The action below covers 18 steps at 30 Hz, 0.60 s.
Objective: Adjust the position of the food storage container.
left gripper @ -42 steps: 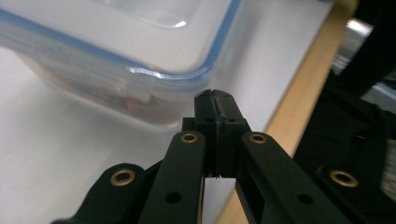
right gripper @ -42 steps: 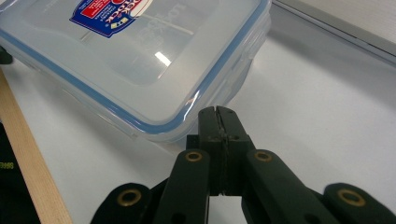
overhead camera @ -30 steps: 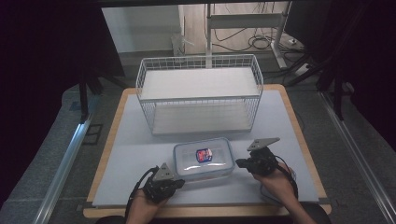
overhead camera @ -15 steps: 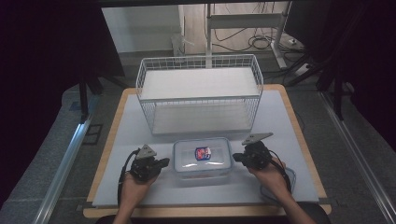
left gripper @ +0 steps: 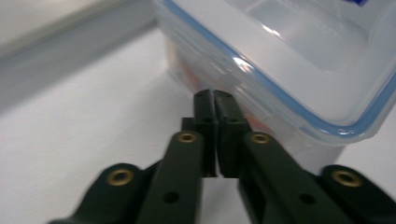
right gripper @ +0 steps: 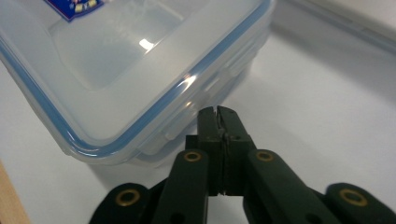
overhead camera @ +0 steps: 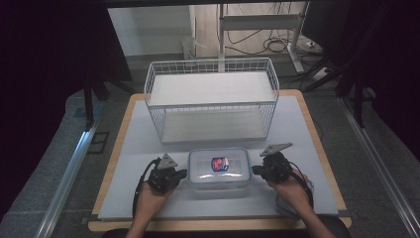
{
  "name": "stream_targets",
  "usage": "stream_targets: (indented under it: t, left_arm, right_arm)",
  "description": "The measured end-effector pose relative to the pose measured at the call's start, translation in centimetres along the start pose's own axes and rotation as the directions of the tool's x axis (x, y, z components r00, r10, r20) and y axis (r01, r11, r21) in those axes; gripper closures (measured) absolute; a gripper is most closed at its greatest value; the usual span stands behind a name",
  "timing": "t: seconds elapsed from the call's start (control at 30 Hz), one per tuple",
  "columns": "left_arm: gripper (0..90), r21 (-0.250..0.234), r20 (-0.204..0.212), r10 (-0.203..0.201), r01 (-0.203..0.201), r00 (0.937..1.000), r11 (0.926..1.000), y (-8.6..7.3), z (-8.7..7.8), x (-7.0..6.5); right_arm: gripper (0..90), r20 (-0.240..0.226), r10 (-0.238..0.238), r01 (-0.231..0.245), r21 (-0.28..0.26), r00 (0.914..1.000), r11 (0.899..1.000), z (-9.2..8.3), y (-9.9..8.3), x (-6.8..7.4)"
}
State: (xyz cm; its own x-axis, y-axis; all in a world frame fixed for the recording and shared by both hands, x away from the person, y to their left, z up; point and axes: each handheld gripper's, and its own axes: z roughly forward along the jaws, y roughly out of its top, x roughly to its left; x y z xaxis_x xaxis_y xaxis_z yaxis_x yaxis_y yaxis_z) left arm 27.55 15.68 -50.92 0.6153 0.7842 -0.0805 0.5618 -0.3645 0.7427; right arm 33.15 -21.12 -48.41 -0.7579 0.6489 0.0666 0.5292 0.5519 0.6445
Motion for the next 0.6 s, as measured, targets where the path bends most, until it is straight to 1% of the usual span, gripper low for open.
stream_targets:
  t: [0.03,0.07,0.1,0.13,0.17,0.2,0.23,0.27,0.3,0.33,0.37,0.4,0.43,0.47,0.5,0.57,0.6]
  left_arm:
    - [78.3,-0.013,-0.022,0.001,-0.001,0.9998,0.9999,-0.1,-0.5,0.0]
    - [71.5,-0.013,-0.022,0.001,-0.001,0.9998,0.9999,-0.1,-0.5,0.0]
    - [63.2,-0.036,-0.044,-0.003,0.001,0.9990,0.9993,-0.4,-1.5,0.1]
    - [55.1,-0.036,-0.044,-0.003,0.001,0.9990,0.9993,-0.4,-1.5,0.1]
    - [48.6,-0.042,-0.053,-0.003,0.001,0.9986,0.9991,-0.6,-1.9,0.1]
    - [40.8,-0.054,-0.062,-0.004,0.000,0.9981,0.9985,-1.2,-2.5,0.0]
    - [32.3,-0.054,-0.062,-0.004,0.000,0.9981,0.9985,-1.2,-2.5,0.0]
    - [24.5,-0.048,-0.083,-0.002,-0.002,0.9966,0.9988,-1.7,-2.8,-0.2]
    - [17.6,-0.041,-0.096,0.000,-0.004,0.9954,0.9991,-1.9,-3.0,-0.3]
    - [11.7,-0.033,-0.100,0.002,-0.005,0.9950,0.9994,-2.0,-3.1,-0.3]
    - [8.3,-0.033,-0.100,0.002,-0.005,0.9950,0.9994,-2.0,-3.1,-0.3]
    - [8.3,-0.031,-0.098,0.001,-0.004,0.9952,0.9995,-2.1,-3.2,-0.3]
    - [4.4,-0.037,-0.084,-0.012,0.008,0.9964,0.9993,-2.1,-3.3,-0.2]
    - [3.9,-0.044,-0.074,-0.020,0.017,0.9971,0.9989,-2.1,-3.4,-0.1]
    - [3.9,-0.049,-0.066,-0.029,0.025,0.9974,0.9985,-2.1,-3.3,0.0]
    - [4.1,-0.047,-0.063,-0.034,0.032,0.9974,0.9984,-2.2,-3.3,0.1]
    - [4.4,-0.042,-0.068,-0.033,0.030,0.9972,0.9987,-2.2,-3.2,0.1]
  right_arm:
    - [82.2,-0.003,0.000,0.000,-0.012,1.0000,1.000,-0.4,0.0,0.0]
    - [80.0,-0.008,-0.003,0.002,-0.029,1.0000,1.000,-0.8,-0.1,-0.1]
    - [76.5,-0.008,-0.010,0.010,-0.048,0.9999,0.999,-1.2,-0.3,-0.2]
    - [76.5,-0.008,-0.010,0.010,-0.048,0.9999,0.999,-1.2,-0.3,-0.2]
    - [65.5,-0.010,-0.023,0.022,-0.082,0.9997,0.996,-1.9,-0.8,-0.2]
    - [59.0,-0.005,-0.026,0.025,-0.100,0.9997,0.995,-2.3,-1.0,-0.2]
    - [52.9,0.004,-0.028,0.028,-0.116,0.9996,0.993,-2.6,-1.2,-0.1]
    - [47.5,0.014,-0.033,0.034,-0.131,0.9994,0.991,-2.8,-1.4,-0.1]
    - [42.1,0.020,-0.038,0.041,-0.145,0.9991,0.989,-3.0,-1.6,0.0]
    - [36.5,0.024,-0.041,0.044,-0.160,0.9989,0.986,-3.2,-1.7,0.1]
    - [31.5,0.021,-0.045,0.048,-0.170,0.9988,0.984,-3.3,-1.9,0.2]
    - [31.5,0.021,-0.045,0.048,-0.170,0.9988,0.984,-3.3,-1.9,0.2]
    - [24.2,0.010,-0.053,0.054,-0.170,0.9985,0.984,-3.4,-2.1,0.4]
    - [21.5,0.014,-0.057,0.059,-0.165,0.9983,0.984,-3.4,-2.2,0.5]
    - [20.5,0.021,-0.063,0.066,-0.159,0.9978,0.985,-3.4,-2.3,0.5]
    - [20.1,0.022,-0.072,0.074,-0.155,0.9972,0.985,-3.4,-2.4,0.5]
    - [19.1,0.018,-0.066,0.068,-0.153,0.9977,0.986,-3.3,-2.3,0.4]
